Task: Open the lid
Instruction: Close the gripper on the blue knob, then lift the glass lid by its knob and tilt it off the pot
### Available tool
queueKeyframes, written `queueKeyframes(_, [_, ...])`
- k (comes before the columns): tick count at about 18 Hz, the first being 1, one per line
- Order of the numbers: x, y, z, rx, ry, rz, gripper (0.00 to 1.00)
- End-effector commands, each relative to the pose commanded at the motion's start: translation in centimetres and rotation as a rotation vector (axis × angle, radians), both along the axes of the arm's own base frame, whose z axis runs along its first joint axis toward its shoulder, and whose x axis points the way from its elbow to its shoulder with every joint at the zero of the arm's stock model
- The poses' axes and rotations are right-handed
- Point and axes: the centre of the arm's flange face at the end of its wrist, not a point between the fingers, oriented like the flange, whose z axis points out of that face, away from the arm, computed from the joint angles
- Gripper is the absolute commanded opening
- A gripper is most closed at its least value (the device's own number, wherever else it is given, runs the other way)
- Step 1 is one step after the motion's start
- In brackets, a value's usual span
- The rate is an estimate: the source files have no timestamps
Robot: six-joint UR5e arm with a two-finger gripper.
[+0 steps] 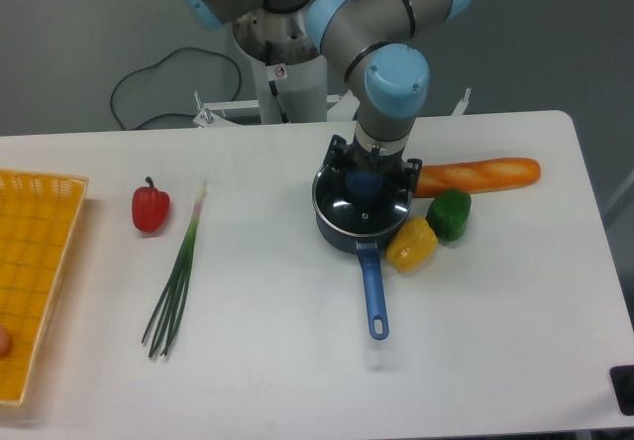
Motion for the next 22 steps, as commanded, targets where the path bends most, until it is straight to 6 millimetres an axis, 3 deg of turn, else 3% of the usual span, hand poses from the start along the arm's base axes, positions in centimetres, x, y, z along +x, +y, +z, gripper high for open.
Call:
queueKeyframes(7, [-0.11,0.08,-0.40,-0.010,-0.004,0.002,0.99])
queueKeyframes(15, [-0.30,0.13,-0.07,-0.013,0.000,0.004,0.70])
queueKeyframes(22, [-0.31,0.30,0.36,-0.020,-0.010,-0.007,0.64])
